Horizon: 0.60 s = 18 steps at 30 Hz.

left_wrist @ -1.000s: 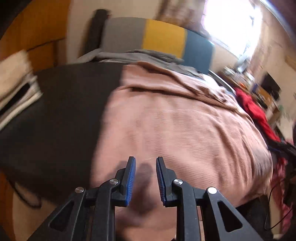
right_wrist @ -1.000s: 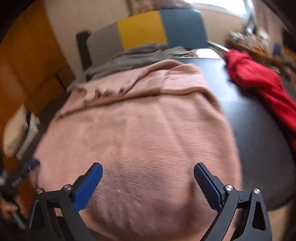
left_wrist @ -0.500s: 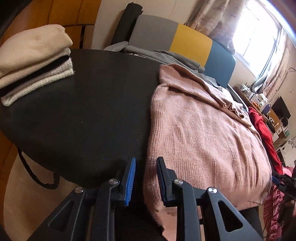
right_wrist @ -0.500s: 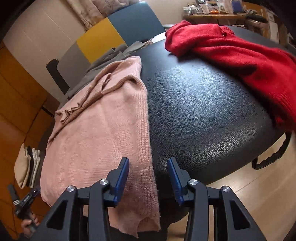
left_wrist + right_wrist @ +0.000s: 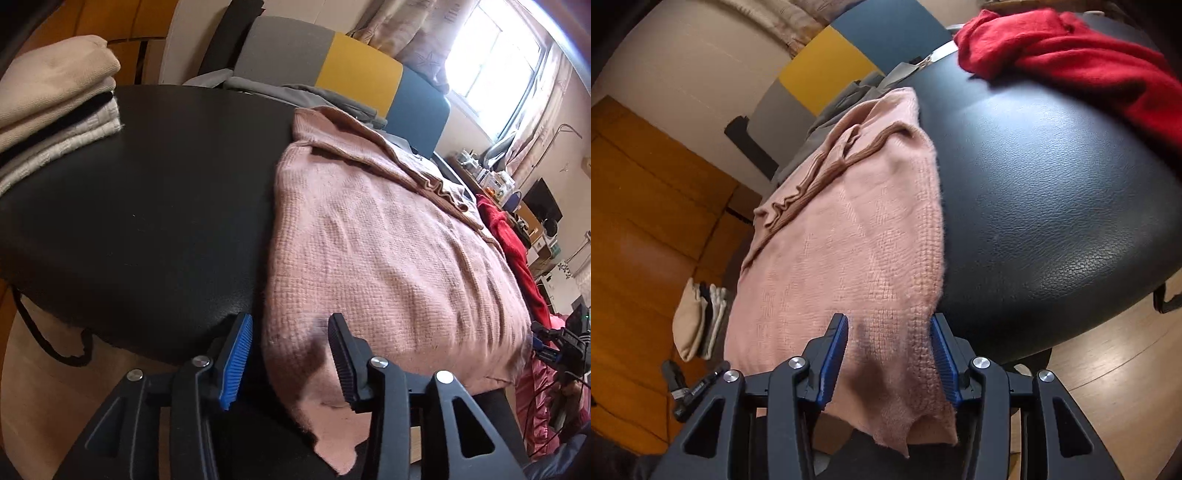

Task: Fold clothes
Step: 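Grasp the sweater hem edge with the right tool while the left tool grasps it too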

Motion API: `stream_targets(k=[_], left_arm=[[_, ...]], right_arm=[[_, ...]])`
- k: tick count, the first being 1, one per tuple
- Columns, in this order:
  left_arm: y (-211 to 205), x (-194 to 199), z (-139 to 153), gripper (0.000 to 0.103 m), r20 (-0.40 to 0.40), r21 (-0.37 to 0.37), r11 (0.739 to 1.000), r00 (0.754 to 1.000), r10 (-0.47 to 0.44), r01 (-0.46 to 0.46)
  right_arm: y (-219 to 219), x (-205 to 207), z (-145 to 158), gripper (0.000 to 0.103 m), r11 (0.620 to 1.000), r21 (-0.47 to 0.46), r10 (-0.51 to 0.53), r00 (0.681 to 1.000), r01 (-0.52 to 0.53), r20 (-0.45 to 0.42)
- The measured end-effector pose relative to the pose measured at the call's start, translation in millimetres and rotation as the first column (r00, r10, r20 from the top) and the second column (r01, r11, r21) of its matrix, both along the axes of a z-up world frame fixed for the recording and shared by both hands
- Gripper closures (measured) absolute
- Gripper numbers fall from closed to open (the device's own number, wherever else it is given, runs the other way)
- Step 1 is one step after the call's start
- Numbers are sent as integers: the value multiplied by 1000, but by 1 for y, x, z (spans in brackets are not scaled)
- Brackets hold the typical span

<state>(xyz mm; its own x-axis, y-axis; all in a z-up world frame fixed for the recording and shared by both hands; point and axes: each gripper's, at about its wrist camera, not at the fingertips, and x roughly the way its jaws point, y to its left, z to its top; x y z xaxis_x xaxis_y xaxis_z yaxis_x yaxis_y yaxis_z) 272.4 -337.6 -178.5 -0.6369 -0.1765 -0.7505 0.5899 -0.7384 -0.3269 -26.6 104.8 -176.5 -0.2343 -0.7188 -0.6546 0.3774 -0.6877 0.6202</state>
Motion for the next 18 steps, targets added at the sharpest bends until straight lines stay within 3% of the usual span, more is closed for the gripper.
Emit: stream_targets(k=[2, 5, 7, 9, 10, 12, 14, 18], left_arm=[[5, -6, 0, 61, 35, 11, 999, 999, -32, 32], [22, -19, 1, 70, 75, 8, 991, 988, -137, 137], [30, -27, 0, 72, 118, -27, 986, 980, -163, 167], [32, -31, 1, 79, 133, -45, 983, 977, -168, 175], [30, -29, 1, 88, 124, -35, 984, 978, -167, 173], [20, -23, 1, 92, 95, 12, 988, 983, -155, 154], [15, -22, 0, 93, 76, 49, 988, 986, -149, 145], [22, -28, 0, 92, 108, 17, 985, 979, -173, 173]], right_arm=[[-1, 0, -1, 54, 1000, -8, 9, 1000, -9, -2], [-5, 2, -2, 53, 999, 14, 48, 998, -47, -36], [-10, 3, -1, 42, 997, 7, 72, 996, -72, -47], [-15, 3, 0, 22, 995, -16, 96, 994, -97, -50], [-17, 3, 1, 17, 994, -26, 109, 993, -111, -52], [-29, 6, 4, 3, 988, 19, 152, 985, -151, -75], [-40, 9, 7, 0, 981, 81, 185, 978, -178, -92], [-49, 13, 9, 1, 964, 158, 229, 969, -212, -99]])
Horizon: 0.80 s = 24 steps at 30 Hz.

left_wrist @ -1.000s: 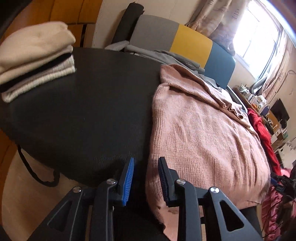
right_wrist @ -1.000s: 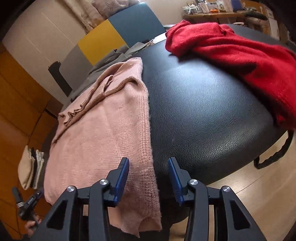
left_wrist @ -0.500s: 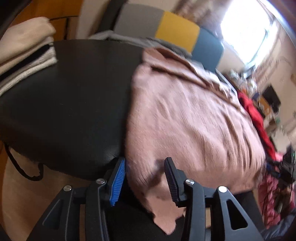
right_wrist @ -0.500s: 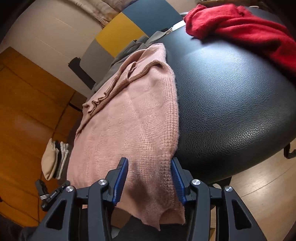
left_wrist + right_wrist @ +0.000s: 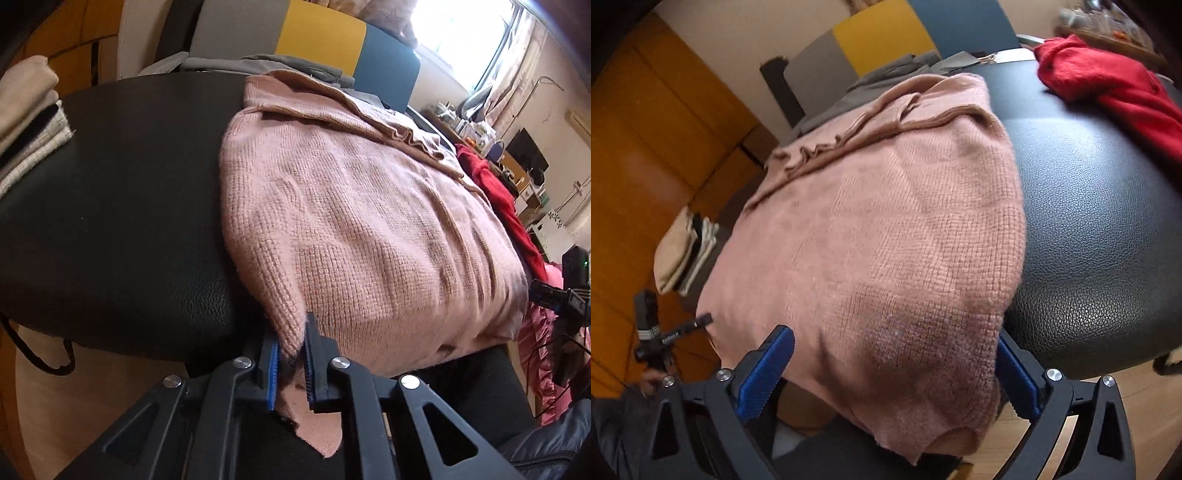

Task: Fold clothes

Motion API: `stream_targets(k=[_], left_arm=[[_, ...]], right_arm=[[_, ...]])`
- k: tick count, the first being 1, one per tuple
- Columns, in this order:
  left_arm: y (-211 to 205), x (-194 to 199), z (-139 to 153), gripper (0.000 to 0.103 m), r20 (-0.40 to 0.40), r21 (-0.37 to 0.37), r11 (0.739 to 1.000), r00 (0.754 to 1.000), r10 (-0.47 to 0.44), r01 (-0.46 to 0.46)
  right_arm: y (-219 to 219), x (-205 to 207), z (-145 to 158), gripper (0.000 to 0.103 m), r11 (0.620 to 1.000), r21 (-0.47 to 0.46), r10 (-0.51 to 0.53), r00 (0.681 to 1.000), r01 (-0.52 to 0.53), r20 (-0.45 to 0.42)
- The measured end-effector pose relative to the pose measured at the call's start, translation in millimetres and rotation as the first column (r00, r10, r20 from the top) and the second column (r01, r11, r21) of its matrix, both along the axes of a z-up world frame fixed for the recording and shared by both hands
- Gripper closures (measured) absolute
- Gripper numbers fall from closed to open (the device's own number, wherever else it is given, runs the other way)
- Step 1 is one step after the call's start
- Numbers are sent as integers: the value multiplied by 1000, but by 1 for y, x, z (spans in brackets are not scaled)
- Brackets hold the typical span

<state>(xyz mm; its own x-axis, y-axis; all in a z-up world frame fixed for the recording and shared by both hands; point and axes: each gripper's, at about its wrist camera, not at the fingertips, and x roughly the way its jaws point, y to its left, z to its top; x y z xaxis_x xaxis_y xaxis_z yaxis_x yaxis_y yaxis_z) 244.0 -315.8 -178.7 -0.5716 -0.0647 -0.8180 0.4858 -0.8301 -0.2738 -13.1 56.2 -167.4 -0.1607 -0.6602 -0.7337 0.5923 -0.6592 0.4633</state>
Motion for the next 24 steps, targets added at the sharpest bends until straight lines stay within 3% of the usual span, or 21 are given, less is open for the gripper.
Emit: stream_targets(k=[1, 2, 3, 4, 5, 6, 9, 11, 14, 19, 24], left_arm=[[-1, -2, 0, 92, 10, 4, 1000, 1000, -3, 3], [-2, -4, 0, 92, 20, 7, 1000, 1000, -6, 6], [-2, -5, -1, 91, 26, 7, 1000, 1000, -8, 8], [-2, -6, -1, 91, 31, 7, 1000, 999, -10, 10], [-1, -6, -1, 92, 36, 7, 1000, 999, -12, 12], [-2, -6, -1, 92, 35, 8, 1000, 999, -11, 10], [-2, -5, 0, 94, 20, 21, 1000, 1000, -12, 12], [-11, -2, 5, 95, -30, 108, 994, 1000, -10, 13], [-21, -2, 16, 95, -114, 206, 977, 993, -27, 50], [-38, -15, 44, 95, -252, 298, 941, 964, -86, 162], [-65, -38, 67, 95, -360, 349, 915, 930, -69, 203]], right_arm=[[1, 0, 0, 4, 1000, 8, -2, 1000, 2, 7], [3, -2, 0, 18, 999, 30, -21, 1000, 21, 6], [7, -4, 0, 37, 998, 52, -42, 999, 41, 4], [13, -7, -1, 50, 995, 73, -72, 997, 72, 2], [20, -9, -1, 84, 991, 90, -102, 995, 101, 2], [30, -13, -3, 93, 990, 73, -123, 992, 121, 30], [41, -17, -5, 93, 989, 53, -144, 987, 141, 68], [38, -18, -4, 93, 988, 54, -145, 987, 141, 72], [35, -22, 5, 93, 991, -24, -125, 985, 129, 117], [24, -32, 28, 93, 988, -123, -76, 986, 94, 146], [9, -50, 49, 93, 981, -183, -40, 989, 66, 145]])
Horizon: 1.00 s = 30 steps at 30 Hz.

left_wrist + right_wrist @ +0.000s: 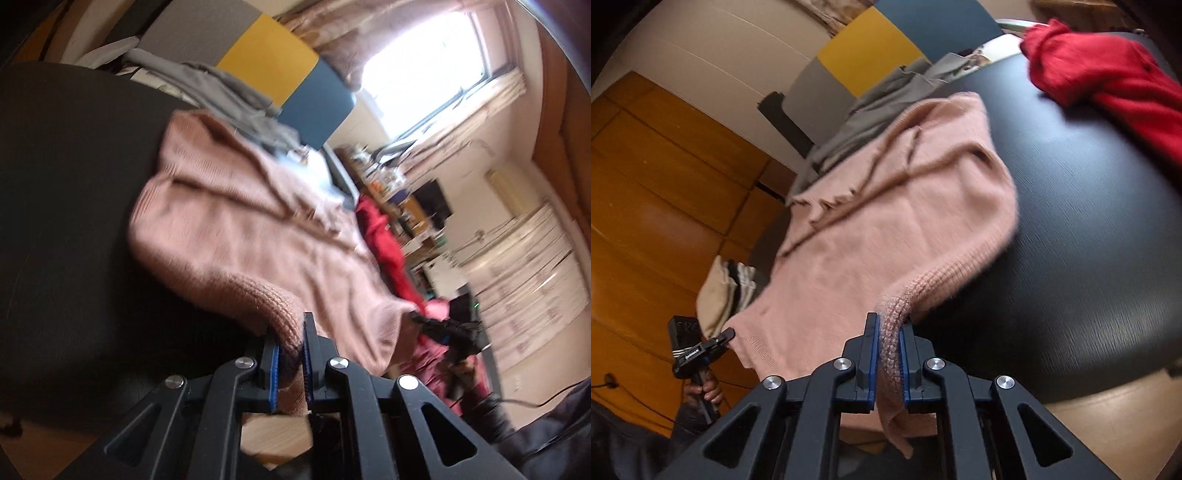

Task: Fold clothes

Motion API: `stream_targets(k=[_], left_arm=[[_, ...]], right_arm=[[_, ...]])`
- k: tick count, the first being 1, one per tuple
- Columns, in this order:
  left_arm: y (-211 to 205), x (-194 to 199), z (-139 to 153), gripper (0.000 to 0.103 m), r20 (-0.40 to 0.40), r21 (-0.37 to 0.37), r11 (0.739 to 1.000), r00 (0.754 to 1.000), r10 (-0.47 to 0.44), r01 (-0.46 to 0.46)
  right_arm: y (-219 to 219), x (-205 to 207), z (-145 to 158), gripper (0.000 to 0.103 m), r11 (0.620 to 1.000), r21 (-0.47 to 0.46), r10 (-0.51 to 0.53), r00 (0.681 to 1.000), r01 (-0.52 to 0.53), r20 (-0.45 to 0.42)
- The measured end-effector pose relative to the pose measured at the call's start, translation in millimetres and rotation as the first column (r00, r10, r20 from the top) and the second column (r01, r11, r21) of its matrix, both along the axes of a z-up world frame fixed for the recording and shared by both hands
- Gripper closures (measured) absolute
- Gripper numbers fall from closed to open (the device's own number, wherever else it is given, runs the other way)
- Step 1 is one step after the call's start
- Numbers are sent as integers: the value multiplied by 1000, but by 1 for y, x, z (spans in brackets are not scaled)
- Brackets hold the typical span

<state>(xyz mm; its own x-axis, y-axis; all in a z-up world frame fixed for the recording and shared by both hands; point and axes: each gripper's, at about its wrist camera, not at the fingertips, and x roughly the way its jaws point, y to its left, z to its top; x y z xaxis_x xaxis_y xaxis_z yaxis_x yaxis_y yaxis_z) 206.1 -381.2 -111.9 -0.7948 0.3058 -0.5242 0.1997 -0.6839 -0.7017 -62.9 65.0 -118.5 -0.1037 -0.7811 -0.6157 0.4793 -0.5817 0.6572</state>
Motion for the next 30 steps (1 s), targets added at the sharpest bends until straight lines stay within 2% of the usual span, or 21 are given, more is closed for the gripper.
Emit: stream_targets(k=[6, 10, 13, 17, 19, 21, 22, 25, 27, 30], left_arm=[[-48, -45, 29, 95, -133, 93, 995, 990, 44, -32], [-89, -91, 39, 95, -158, 119, 991, 984, 86, -67], [-128, -142, 21, 95, -105, 138, 981, 983, 149, -134], [-169, -188, -27, 95, 10, 195, 954, 974, 228, -226], [-181, -203, -57, 95, 92, 216, 943, 967, 238, -252], [-188, -208, -81, 94, 149, 246, 931, 959, 239, -270], [-189, -207, -89, 94, 153, 269, 922, 957, 245, -279], [-191, -196, -95, 91, 102, 335, 896, 957, 273, -291], [-190, -190, -96, 90, 88, 340, 890, 952, 292, -304], [-181, -184, -98, 90, 94, 326, 897, 954, 284, -299]], right_arm=[[-22, -41, 31, 93, 995, -101, -3, 1000, 1, -13], [-39, -89, 45, 93, 988, -153, -35, 999, 33, -10], [-56, -138, 35, 93, 988, -127, -89, 996, 90, 10], [-81, -199, -2, 93, 988, -37, -146, 987, 149, 72], [-91, -218, -23, 93, 987, 21, -161, 981, 160, 108], [-96, -225, -40, 93, 987, 50, -161, 977, 155, 139], [-97, -227, -48, 93, 986, 54, -163, 974, 157, 158], [-84, -227, -54, 85, 980, -60, -169, 958, 188, 233], [-77, -220, -51, 56, 976, -110, -155, 958, 186, 242], [-72, -206, -40, 44, 976, -155, -120, 968, 156, 220]])
